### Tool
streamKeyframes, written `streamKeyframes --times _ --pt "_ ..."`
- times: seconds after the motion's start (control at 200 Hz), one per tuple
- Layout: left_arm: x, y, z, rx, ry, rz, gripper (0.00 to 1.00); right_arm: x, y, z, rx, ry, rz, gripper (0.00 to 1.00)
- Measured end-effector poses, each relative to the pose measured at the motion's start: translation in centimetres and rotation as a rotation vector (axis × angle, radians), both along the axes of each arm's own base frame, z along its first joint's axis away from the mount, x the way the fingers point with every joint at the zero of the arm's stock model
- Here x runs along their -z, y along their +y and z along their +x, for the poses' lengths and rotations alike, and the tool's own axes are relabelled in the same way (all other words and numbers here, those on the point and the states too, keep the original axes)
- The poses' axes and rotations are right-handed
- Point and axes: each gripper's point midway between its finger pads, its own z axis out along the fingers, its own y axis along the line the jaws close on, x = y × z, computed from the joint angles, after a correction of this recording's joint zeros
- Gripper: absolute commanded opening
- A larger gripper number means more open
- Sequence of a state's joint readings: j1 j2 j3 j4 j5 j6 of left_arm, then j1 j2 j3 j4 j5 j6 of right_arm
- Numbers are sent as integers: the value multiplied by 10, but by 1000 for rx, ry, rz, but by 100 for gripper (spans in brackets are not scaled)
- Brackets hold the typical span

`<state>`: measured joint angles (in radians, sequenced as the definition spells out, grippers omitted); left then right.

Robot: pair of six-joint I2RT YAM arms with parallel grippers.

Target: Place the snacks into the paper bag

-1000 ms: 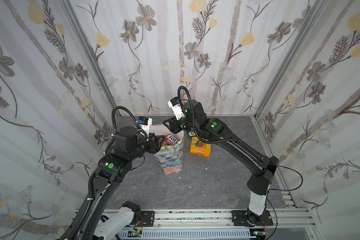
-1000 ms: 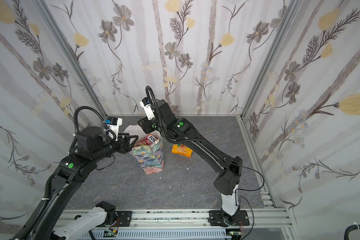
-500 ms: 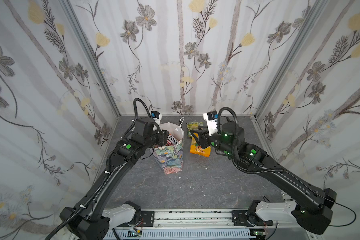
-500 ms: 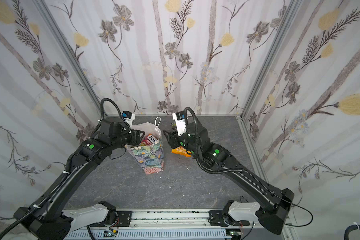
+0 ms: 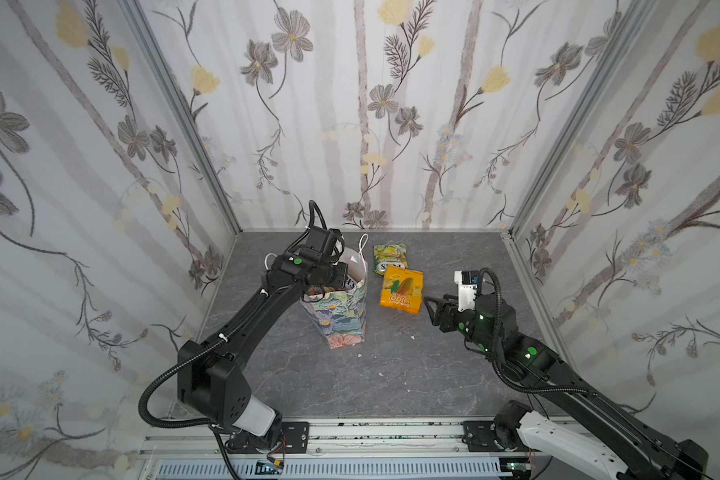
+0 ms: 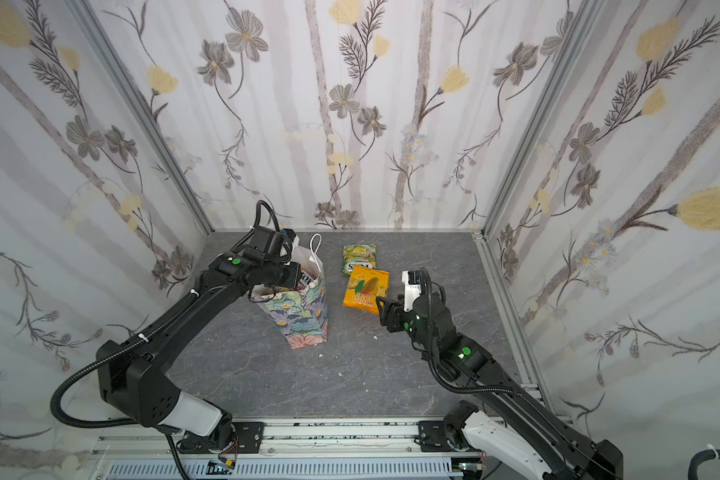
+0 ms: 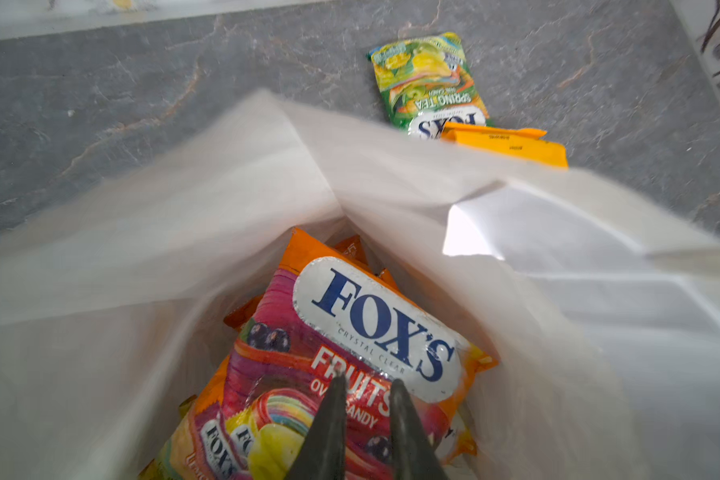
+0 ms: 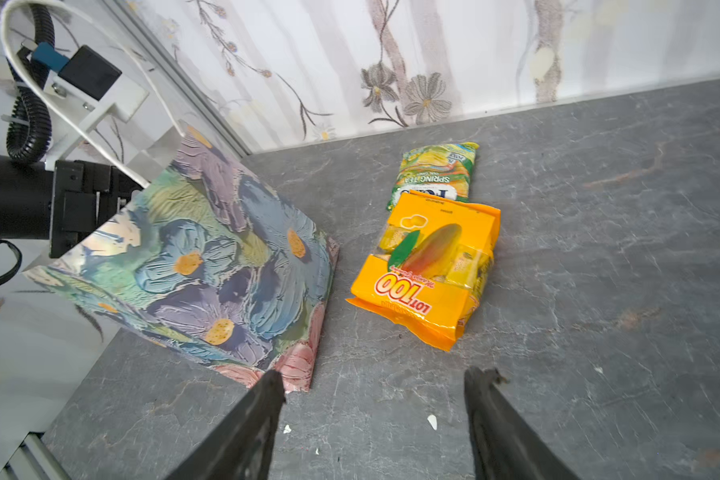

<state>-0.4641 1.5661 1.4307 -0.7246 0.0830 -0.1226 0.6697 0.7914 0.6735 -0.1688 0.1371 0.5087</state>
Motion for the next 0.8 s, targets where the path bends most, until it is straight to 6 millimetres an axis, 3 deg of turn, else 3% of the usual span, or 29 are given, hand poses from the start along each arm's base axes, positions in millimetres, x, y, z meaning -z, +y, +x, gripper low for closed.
streamKeyframes --times 0.305,0.475,0.565,0.644,0.799 --pt "39 -10 9 24 92 30 13 22 -11 2 30 56 13 73" --pt "41 -13 17 22 90 31 13 35 -11 -1 19 85 10 74" --pt "30 -10 19 11 69 41 26 40 -14 -3 22 91 11 74" --pt "7 -7 20 2 20 34 41 43 -13 -3 16 99 12 74" --pt "-50 7 18 -39 -121 12 49 58 -12 -2 13 127 -3 75"
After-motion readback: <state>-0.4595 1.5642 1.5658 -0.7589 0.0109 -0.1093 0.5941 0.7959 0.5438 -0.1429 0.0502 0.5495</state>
